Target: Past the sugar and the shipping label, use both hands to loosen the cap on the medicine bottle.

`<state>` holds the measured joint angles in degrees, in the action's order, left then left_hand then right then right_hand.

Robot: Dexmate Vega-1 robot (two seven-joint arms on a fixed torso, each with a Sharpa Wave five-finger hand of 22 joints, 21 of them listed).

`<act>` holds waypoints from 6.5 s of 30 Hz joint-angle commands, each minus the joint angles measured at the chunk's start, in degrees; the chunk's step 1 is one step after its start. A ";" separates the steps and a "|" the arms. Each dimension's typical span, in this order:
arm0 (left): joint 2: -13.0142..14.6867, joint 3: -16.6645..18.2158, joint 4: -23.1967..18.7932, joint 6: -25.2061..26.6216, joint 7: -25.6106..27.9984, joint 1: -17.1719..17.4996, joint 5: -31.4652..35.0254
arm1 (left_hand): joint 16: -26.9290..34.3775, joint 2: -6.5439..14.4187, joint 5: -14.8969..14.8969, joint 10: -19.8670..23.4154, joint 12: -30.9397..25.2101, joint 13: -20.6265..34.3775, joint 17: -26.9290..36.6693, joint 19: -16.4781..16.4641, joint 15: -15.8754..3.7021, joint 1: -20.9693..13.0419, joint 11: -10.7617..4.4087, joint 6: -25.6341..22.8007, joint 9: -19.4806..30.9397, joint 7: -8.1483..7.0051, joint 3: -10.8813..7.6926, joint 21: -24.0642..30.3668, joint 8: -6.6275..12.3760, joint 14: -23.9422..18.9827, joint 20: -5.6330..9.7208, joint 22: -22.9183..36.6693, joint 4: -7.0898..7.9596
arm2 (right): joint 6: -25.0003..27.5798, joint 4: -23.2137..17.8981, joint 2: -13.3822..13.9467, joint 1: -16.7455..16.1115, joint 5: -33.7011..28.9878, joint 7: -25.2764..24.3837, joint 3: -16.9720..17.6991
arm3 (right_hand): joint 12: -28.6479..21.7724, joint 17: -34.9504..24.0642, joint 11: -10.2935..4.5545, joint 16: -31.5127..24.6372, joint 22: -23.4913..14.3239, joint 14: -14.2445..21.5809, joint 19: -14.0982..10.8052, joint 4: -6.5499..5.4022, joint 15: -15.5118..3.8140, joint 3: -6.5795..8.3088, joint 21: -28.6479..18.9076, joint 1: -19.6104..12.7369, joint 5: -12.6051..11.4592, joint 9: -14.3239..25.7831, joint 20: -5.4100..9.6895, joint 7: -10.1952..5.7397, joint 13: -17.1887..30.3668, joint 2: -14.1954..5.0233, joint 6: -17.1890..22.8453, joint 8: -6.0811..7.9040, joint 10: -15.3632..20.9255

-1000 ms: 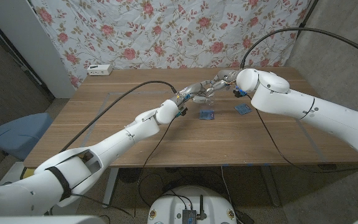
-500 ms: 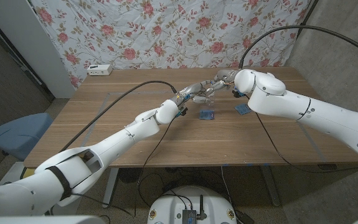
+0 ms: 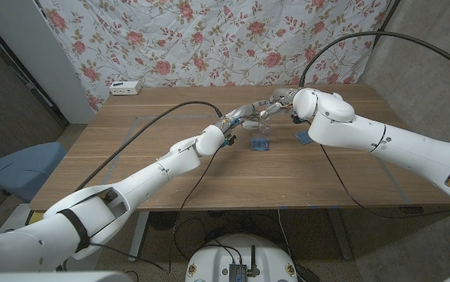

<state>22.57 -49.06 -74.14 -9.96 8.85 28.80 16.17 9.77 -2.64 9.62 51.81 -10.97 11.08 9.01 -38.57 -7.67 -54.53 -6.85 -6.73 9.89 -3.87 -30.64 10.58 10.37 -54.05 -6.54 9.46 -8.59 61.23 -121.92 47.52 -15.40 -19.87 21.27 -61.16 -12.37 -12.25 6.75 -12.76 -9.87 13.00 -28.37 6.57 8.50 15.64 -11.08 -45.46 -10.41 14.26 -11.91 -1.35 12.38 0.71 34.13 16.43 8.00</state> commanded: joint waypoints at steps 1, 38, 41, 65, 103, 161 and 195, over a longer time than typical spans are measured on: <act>0.22 0.13 -0.58 0.38 -0.11 0.47 -0.06 | 0.26 0.65 0.32 1.70 -0.28 0.30 0.24 0.32 -2.81 -0.05 -1.31 -0.76 0.10 -0.40 -0.38 0.06 0.36 -0.50 0.07 0.11 0.19 | 1.53 -0.01 -0.28 0.38 -0.43 -0.42 -0.96 | -0.15 -0.07 -0.10 -0.47 -0.13 0.50 -0.55 0.54 -0.22 0.14 -0.52 -0.41 -0.30 0.35 -0.16 0.03 0.28 0.03 0.97 0.60 0.42; 0.45 0.28 -1.27 0.25 0.20 1.09 0.11 | 0.26 0.61 0.31 1.64 -0.28 0.31 0.27 0.35 -2.66 -0.01 -1.12 -0.95 0.10 -0.61 -0.37 0.06 0.31 -0.14 0.03 0.11 0.12 | 2.33 -1.45 0.18 -0.60 -0.88 -3.64 -1.57 | -0.31 -0.61 -1.09 -1.15 -0.12 2.74 -2.02 2.40 -2.18 2.63 -0.52 -2.91 -0.18 2.90 0.71 -3.17 0.32 -1.17 8.20 6.35 3.13; 0.45 0.27 -1.28 0.21 0.08 1.08 0.08 | 0.23 0.62 0.32 1.61 -0.27 0.31 0.27 0.38 -2.75 -0.05 -1.34 -0.97 0.10 -0.60 -0.39 0.06 0.31 -0.04 0.04 0.11 0.10 | 2.36 -1.69 0.23 -0.93 -0.93 -4.05 -1.37 | -0.38 -0.66 -1.22 -1.29 -0.12 3.11 -2.22 2.56 -2.42 2.99 -0.56 -3.38 -0.20 3.12 0.92 -3.68 0.32 -1.43 8.67 6.81 3.52; 0.32 0.27 -0.83 -0.16 -0.26 0.87 -0.02 | 0.31 0.65 0.32 1.62 -0.29 0.30 0.26 0.31 -2.68 0.13 -1.29 -0.98 0.10 -0.62 -0.40 0.10 0.27 -0.17 -0.02 0.12 0.16 | 1.99 -1.74 0.40 -1.73 0.88 -4.25 0.01 | 0.04 -0.97 -2.68 -1.31 -0.11 3.49 -2.97 3.57 -3.55 6.45 -0.48 -8.60 -0.57 3.65 1.00 -6.73 0.29 -3.85 8.49 7.97 3.92; -0.38 -0.04 0.20 0.28 -0.03 0.35 -0.27 | 0.28 0.66 0.31 1.51 -0.27 0.30 0.27 0.38 -2.58 0.31 -1.17 -0.81 0.10 -0.55 -0.43 0.08 0.20 -0.03 -0.10 0.12 0.19 | -2.57 -0.60 1.76 -4.84 8.72 -6.37 6.20 | 0.75 -1.57 -6.63 -1.28 -0.15 2.02 -1.96 3.39 -4.07 8.88 -0.04 -13.25 -1.33 2.23 0.23 -11.36 0.27 -7.60 5.28 5.91 2.16; -0.81 -0.48 0.80 0.32 -0.22 -0.14 -0.38 | 0.31 0.68 0.32 1.39 -0.27 0.30 0.26 0.42 -2.38 0.33 -1.18 -0.80 0.10 -0.59 -0.50 0.08 0.22 -0.08 -0.17 0.12 0.11 | -0.64 -1.21 3.12 0.12 13.02 -2.32 4.32 | 0.94 -0.52 -0.21 0.62 -0.30 -2.04 1.33 -1.05 0.41 1.16 0.09 -1.52 -0.17 -0.86 -0.45 -0.90 0.39 0.15 -10.82 -4.27 -4.24; -0.71 -0.54 0.15 0.62 -0.39 -0.02 -0.23 | 0.29 0.68 0.31 1.46 -0.31 0.30 0.25 0.42 -2.52 0.37 -1.13 -0.86 0.10 -0.68 -0.53 0.08 0.24 -0.03 -0.18 0.12 0.10 | 0.61 -1.00 2.11 0.38 5.15 -2.13 -0.10 | 0.10 0.03 1.51 0.71 -0.04 -3.05 4.61 -1.23 2.29 0.06 0.16 3.49 -0.24 0.73 -0.23 2.41 0.65 -0.08 -5.59 -1.03 -2.64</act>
<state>21.85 -49.55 -73.97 -9.30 8.64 28.86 15.87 9.77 -2.52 9.57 51.69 -10.87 11.05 9.06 -38.46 -7.67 -54.04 -6.97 -7.26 9.89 -4.40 -30.68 10.58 10.37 -54.05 -6.64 9.45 -8.54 61.10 -123.19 50.27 -14.67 -13.01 19.45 -60.74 -11.93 -12.24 8.01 -11.64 -9.86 9.32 -23.67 4.75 10.75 15.56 -10.63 -41.13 -10.41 14.79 -12.28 1.23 12.94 0.81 27.64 14.85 4.71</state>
